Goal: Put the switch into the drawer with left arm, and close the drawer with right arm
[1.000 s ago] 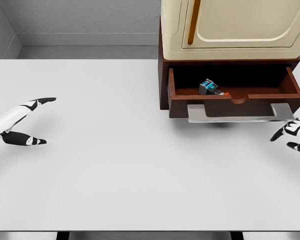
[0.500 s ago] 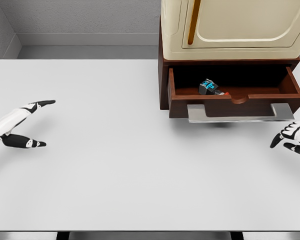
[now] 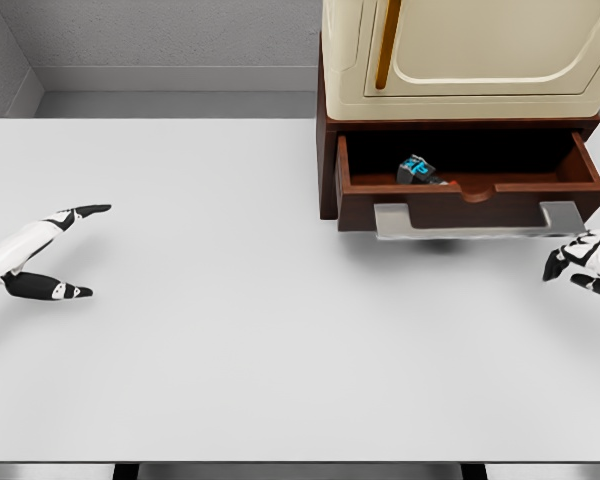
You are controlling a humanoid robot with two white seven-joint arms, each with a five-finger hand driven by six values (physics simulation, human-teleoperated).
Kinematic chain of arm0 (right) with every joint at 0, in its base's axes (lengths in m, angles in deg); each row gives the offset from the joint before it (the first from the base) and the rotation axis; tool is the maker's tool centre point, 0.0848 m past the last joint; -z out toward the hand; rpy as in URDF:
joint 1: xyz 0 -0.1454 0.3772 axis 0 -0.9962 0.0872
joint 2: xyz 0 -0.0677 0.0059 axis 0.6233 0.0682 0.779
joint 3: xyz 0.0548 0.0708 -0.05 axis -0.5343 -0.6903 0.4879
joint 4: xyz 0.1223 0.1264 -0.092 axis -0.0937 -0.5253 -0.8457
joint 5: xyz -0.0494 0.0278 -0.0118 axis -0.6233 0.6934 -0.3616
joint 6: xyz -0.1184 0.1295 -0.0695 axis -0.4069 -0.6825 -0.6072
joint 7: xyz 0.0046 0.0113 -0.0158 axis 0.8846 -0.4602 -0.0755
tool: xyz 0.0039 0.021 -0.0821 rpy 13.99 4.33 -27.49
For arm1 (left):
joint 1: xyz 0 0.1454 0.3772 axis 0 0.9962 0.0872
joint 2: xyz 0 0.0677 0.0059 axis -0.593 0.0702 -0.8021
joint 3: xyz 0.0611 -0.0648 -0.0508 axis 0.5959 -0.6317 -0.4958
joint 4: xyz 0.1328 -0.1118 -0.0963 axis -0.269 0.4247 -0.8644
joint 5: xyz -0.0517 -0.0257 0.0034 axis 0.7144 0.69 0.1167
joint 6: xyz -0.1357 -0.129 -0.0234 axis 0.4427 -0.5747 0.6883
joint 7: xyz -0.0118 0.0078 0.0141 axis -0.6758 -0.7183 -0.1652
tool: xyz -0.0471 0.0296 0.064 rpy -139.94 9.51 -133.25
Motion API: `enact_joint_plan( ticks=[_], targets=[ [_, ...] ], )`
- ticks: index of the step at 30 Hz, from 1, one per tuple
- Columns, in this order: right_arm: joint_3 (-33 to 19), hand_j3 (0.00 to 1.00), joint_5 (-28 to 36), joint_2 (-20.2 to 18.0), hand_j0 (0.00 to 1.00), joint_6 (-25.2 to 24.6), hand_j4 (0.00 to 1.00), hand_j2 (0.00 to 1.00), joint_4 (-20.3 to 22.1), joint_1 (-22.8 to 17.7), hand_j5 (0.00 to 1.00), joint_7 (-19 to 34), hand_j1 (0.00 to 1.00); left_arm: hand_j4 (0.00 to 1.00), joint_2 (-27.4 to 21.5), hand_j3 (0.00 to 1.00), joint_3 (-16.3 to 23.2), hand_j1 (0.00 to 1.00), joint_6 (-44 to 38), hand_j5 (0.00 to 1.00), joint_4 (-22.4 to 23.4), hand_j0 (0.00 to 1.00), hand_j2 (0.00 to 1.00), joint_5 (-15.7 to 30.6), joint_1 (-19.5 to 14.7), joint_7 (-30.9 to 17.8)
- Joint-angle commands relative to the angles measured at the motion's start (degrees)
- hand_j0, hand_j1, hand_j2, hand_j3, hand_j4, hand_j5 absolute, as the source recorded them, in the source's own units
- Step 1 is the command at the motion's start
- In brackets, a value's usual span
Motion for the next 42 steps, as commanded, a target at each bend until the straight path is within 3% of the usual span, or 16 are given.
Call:
enact_joint_plan(
  ticks=[1, 8, 11, 17, 23, 27, 34, 42],
  targets=[
    [-0.89, 0.51, 7.22, -0.29, 0.51, -1.52, 0.51, 0.51, -0.17, 0.17, 0.51, -2.16, 0.51, 1.0, -0.07, 1.0, -0.03, 1.0, -0.16, 1.0, -0.04, 1.0, 1.0, 0.51, -0.09, 0.02],
    [-0.81, 0.51, 7.39, -0.38, 0.51, -1.52, 0.51, 0.51, -0.26, 3.34, 0.51, -2.34, 0.51, 1.0, -0.07, 1.0, -0.03, 1.0, -0.16, 1.0, -0.04, 1.0, 1.0, 0.51, 0.0, 0.02],
    [-0.89, 0.51, 7.3, -0.9, 0.51, -1.52, 0.51, 0.51, -0.7, 2.55, 0.51, -2.34, 0.51, 1.0, -0.07, 1.0, -0.03, 1.0, -0.16, 1.0, -0.13, 1.0, 1.0, 0.51, 0.0, 0.02],
    [-0.89, 0.51, 6.51, -1.43, 0.51, -1.52, 0.51, 0.51, -5.79, -1.14, 0.51, -2.16, 0.51, 1.0, 0.02, 1.0, -0.03, 1.0, -0.16, 1.0, -0.13, 1.0, 1.0, 0.51, 0.0, 0.02],
    [-0.89, 0.53, 6.43, -2.4, 0.53, -1.52, 0.53, 0.53, -4.92, -4.13, 0.53, -2.25, 0.53, 1.0, 0.63, 1.0, -0.03, 1.0, -0.16, 1.0, -0.57, 1.0, 1.0, 0.6, 0.27, 0.02],
    [-0.81, 0.53, 6.51, -2.22, 0.53, -1.52, 0.53, 0.53, 0.44, -4.31, 0.53, -2.25, 0.53, 1.0, 0.63, 1.0, -0.12, 1.0, -0.16, 1.0, -0.4, 1.0, 1.0, 0.6, 0.35, 0.02],
    [-0.72, 0.56, 6.43, -2.22, 0.56, -1.52, 0.56, 0.56, 2.55, -6.94, 0.56, -1.9, 0.56, 1.0, 0.63, 1.0, -0.12, 1.0, -0.16, 1.0, -0.57, 1.0, 1.0, 0.6, 0.53, 0.02],
    [-0.45, 0.58, 6.43, -2.14, 0.58, -1.52, 0.58, 0.58, 2.73, -3.16, 0.58, -1.55, 0.58, 1.0, 0.63, 1.0, -0.21, 1.0, -0.16, 1.0, -0.48, 1.0, 1.0, 0.6, 1.14, 0.02]
  ],
)
